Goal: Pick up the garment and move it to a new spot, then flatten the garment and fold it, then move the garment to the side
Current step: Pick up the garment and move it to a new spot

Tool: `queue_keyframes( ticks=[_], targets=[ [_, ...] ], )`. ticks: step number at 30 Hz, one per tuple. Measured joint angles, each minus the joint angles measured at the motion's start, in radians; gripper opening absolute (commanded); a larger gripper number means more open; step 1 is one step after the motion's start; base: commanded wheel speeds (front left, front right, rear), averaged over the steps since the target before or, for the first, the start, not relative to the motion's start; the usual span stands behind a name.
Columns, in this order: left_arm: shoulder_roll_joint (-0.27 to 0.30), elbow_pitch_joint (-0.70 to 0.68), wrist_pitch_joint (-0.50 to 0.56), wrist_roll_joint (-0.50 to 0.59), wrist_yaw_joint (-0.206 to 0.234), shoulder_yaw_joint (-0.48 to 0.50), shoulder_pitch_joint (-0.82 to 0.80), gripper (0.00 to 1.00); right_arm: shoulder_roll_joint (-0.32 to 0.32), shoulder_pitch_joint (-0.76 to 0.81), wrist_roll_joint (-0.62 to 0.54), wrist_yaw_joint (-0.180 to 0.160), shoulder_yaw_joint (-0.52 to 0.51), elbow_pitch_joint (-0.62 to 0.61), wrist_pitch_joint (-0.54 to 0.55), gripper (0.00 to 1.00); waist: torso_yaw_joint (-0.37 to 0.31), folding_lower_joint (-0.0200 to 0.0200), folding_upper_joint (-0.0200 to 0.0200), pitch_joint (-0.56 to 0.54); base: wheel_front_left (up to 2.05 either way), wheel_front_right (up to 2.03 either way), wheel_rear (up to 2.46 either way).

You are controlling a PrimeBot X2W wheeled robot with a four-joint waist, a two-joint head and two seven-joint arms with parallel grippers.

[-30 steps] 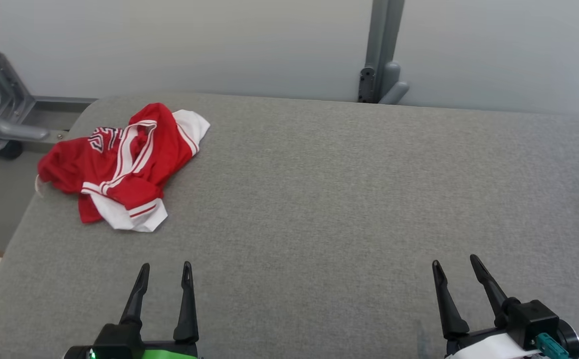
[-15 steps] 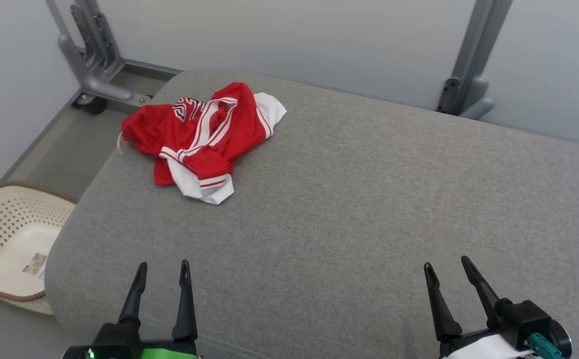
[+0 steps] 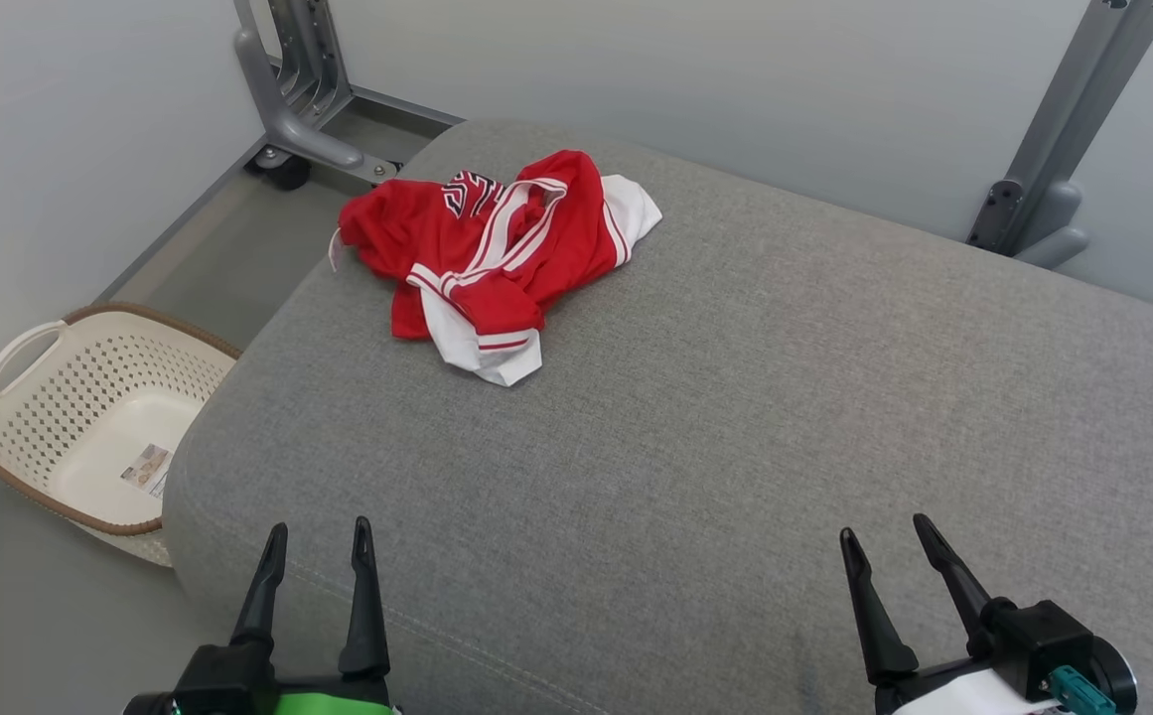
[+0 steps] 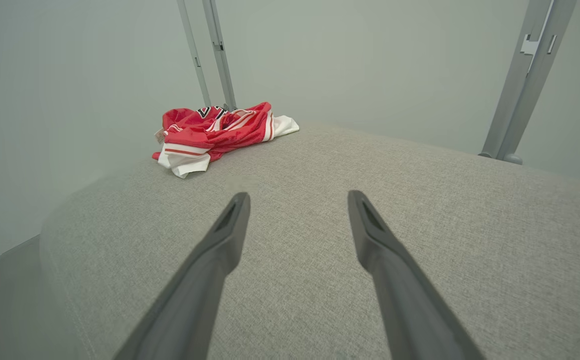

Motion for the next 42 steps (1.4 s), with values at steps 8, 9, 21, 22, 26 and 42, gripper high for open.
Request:
queue_keyframes(
  ticks=[8, 9, 21, 22, 26, 42],
  targets=[
    [0.0, -0.026, 0.0, -0.072, 0.015, 0.015, -0.1, 1.0, -0.061, -0.036, -0.007, 0.0, 0.006, -0.009, 0.0, 1.0, -0.013, 0.0, 0.0, 0.075, 0.0, 0.0, 0.0],
    [0.0, -0.027, 0.0, -0.087, 0.015, 0.017, -0.127, 1.0, -0.071, -0.043, -0.009, 0.0, 0.006, -0.011, 0.0, 1.0, -0.015, 0.0, 0.0, 0.089, 0.0, 0.0, 0.0],
    [0.001, 0.197, 0.0, -0.167, -0.086, 0.119, -0.61, 1.0, -0.185, -0.21, -0.02, 0.0, 0.021, -0.026, 0.0, 1.0, -0.057, 0.0001, 0.0, 0.307, 0.0, 0.0, 0.0],
    [0.002, 0.253, 0.0, -0.167, -0.102, 0.127, -0.655, 1.0, -0.191, -0.22, -0.02, 0.0, 0.019, -0.028, 0.0, 1.0, -0.063, 0.0001, 0.0, 0.325, 0.0, 0.0, 0.0],
    [0.034, 0.49, 0.027, -0.204, -0.144, 0.142, -0.833, 1.0, -0.207, -0.246, -0.02, 0.0, 0.008, -0.037, 0.0, 1.0, -0.094, 0.0002, 0.0, 0.392, 0.0, 0.0, 0.0],
    [0.136, 0.955, 0.579, -0.436, -0.179, 0.107, -1.321, 1.0, -0.232, -0.318, -0.016, 0.0, -0.011, -0.117, -0.003, 1.0, -0.234, 0.0002, 0.0, 0.593, 0.0, 0.0, 0.0]
  ],
)
